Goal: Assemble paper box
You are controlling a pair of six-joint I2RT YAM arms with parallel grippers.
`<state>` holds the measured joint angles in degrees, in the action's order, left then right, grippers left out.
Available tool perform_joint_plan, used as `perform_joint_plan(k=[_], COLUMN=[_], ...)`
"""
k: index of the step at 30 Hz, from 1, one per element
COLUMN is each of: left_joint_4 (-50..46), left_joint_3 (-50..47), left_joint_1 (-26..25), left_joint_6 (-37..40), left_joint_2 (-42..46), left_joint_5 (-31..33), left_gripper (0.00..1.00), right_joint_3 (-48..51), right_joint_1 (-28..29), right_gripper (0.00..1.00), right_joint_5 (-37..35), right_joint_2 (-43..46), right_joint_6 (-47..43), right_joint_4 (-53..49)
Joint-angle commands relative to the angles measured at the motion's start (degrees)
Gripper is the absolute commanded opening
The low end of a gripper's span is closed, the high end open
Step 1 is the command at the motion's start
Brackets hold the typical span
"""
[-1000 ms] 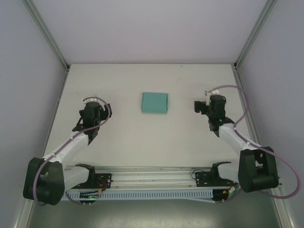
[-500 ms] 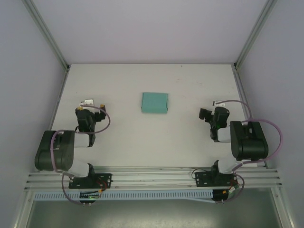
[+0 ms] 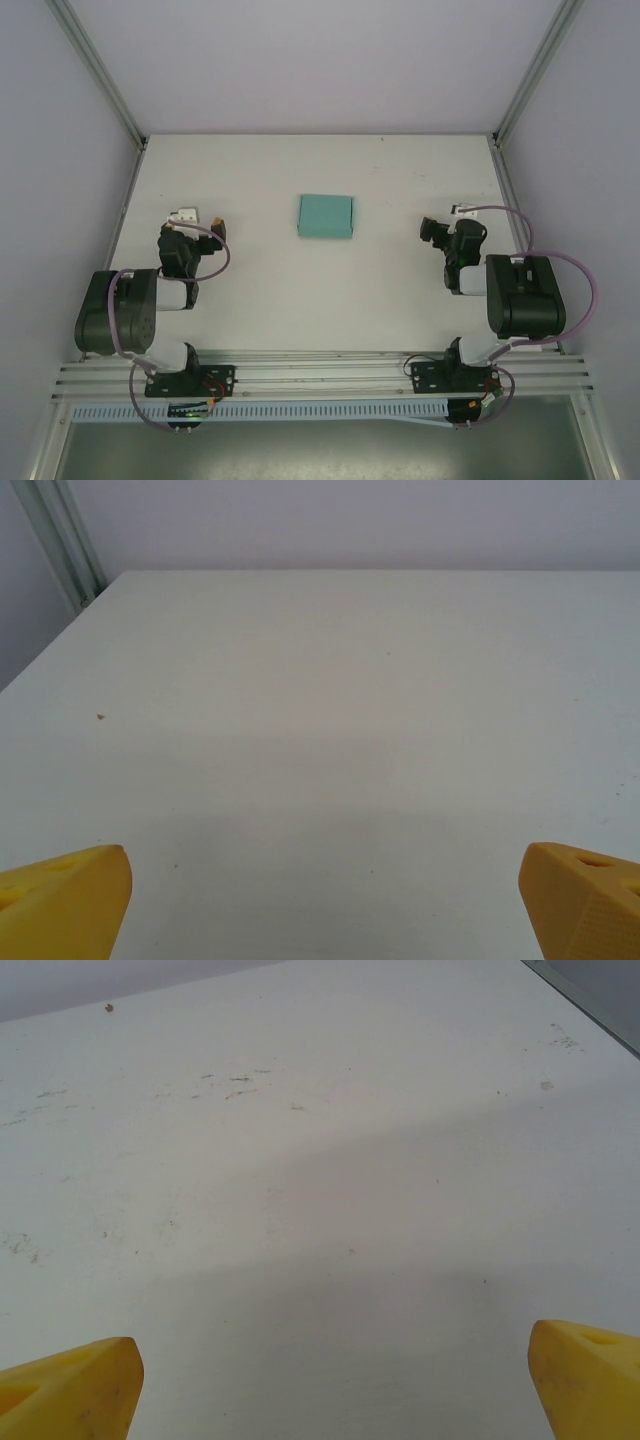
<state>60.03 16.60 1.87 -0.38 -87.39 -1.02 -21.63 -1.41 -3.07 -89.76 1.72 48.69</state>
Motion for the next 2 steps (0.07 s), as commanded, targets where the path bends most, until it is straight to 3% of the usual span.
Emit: perform_joint_plan(k=[1,2], left_joint_4=[2.05,2.10], left_joint_3=[0.58,0.50], left_joint_1=[0.15,0.15], left_joint_6=[0.47,0.47], left_joint_2=[0.46,0.47], left_joint_5=[-1.14,-1.12], left_gripper=[0.99,0.99], right_joint_3=[-0.55,-0.54], right_joint_1=[-0.13,-0.12], right_gripper=[0.99,0.99], right_joint_5=[0.18,0.26], right_joint_2=[0.82,0.81], right_joint_6=[0.59,0.57], right_joint_4=[2.20,2.19])
